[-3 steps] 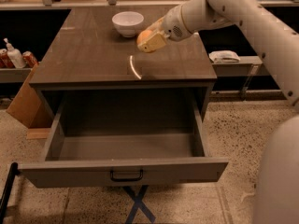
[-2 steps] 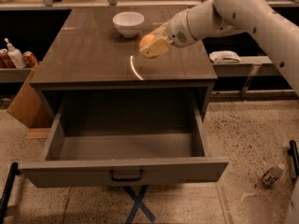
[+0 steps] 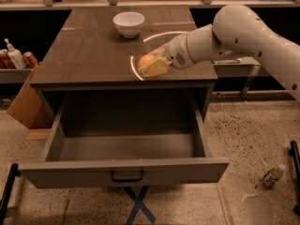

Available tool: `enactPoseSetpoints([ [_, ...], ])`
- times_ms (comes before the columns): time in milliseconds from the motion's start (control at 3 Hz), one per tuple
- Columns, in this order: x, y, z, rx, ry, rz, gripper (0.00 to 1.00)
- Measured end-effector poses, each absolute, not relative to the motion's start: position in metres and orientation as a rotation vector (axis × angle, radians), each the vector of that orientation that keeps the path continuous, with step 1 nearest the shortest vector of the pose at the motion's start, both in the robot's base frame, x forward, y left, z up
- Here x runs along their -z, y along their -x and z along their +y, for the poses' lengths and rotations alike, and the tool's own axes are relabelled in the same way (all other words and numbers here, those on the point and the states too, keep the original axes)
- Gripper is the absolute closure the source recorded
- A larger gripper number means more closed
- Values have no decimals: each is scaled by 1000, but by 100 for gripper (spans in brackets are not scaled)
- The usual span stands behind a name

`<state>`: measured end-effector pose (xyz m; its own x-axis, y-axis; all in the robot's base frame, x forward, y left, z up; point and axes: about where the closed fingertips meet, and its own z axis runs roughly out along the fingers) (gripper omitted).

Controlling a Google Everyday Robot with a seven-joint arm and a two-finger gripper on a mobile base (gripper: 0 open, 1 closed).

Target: Place orange into top drawer

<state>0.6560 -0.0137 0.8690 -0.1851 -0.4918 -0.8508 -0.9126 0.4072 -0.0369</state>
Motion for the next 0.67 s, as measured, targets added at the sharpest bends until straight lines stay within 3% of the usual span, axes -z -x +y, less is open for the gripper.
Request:
enactPoseSetpoints([
  [667,-857,-608,-10,-666,1191,1815,100],
])
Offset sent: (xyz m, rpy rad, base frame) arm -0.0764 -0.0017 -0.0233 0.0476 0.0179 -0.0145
